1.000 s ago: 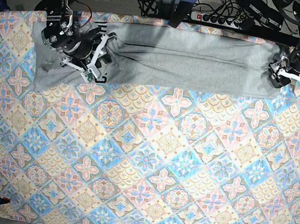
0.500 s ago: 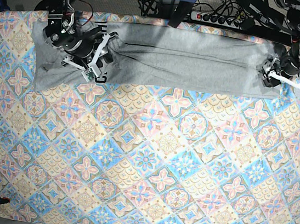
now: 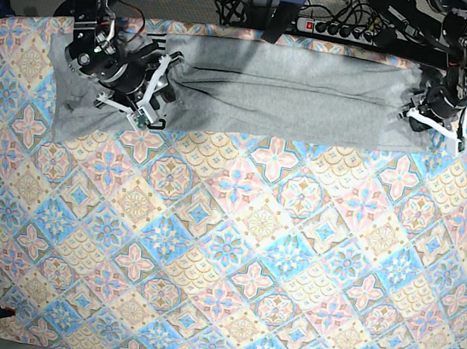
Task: Fold the T-shirt properly
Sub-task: 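Move the left gripper inward along the strip and grasp the fabric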
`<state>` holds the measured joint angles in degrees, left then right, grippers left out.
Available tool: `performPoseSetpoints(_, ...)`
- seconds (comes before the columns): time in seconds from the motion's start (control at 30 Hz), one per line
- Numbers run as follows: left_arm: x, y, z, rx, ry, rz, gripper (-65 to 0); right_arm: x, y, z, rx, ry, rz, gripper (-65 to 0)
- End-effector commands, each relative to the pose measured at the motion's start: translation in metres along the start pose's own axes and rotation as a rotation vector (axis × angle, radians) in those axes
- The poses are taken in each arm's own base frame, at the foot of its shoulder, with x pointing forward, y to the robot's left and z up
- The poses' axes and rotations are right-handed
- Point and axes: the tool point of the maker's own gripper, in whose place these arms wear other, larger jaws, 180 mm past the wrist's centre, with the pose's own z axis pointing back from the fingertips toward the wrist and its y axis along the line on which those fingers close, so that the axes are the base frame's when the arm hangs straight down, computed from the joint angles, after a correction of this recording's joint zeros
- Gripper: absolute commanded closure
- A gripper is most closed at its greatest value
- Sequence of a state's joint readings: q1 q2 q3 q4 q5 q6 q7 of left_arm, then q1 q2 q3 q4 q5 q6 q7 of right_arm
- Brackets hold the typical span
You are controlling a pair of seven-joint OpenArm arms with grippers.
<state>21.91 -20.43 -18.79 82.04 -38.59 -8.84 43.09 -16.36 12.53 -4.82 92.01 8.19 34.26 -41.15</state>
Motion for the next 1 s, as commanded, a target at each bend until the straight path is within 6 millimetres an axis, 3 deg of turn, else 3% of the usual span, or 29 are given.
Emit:
performPoseSetpoints(0.0, -0.005, -0.005, 0.001, -0.027, 0.027, -0.007, -2.5, 0.013, -0.004, 0.004, -0.006, -0.045, 0.01, -18.8)
performPoseSetpoints(0.13, 0.012, 0.012, 0.009, 0.007, -0.028, 0.035, 0.0, 0.013, -0.004, 0.004, -0.007, -0.045, 0.009, -18.8)
performPoseSetpoints(0.27, 0.041, 0.032, 0.019, 0.047, -0.114, 0.086, 0.0, 0.013, -0.004, 0.004, -0.007, -0.045, 0.009, -18.8)
performPoseSetpoints(0.37, 0.05, 0.044, 0.026, 0.07, -0.148, 0.108, 0.0, 0.013, -0.004, 0.004, -0.007, -0.045, 0.009, -18.8)
performPoseSetpoints(0.5, 0.055, 0.043, 0.028, 0.066, -0.159, 0.103, 0.0, 0.014, -0.005, 0.004, -0.008, -0.047, 0.008, -18.8)
performPoseSetpoints(0.57, 0.058, 0.03, 0.033, 0.043, -0.174, 0.076, 0.0, 0.014, -0.005, 0.004, -0.008, -0.049, 0.008, -18.8)
performPoseSetpoints(0.63, 0.046, 0.007, 0.038, -0.003, -0.17, 0.057, 0.0, 0.014, -0.005, 0.004, -0.008, -0.05, 0.008, -18.8)
performPoseSetpoints(0.83, 0.027, -0.089, 0.055, -0.222, -0.156, -0.07, 0.0, 0.016, -0.007, 0.005, -0.012, -0.054, 0.008, -18.8)
performPoseSetpoints(0.97, 0.007, -0.13, 0.057, -0.319, -0.107, -0.122, 0.0, 0.013, -0.02, 0.01, -0.047, -0.057, -0.014, -18.8)
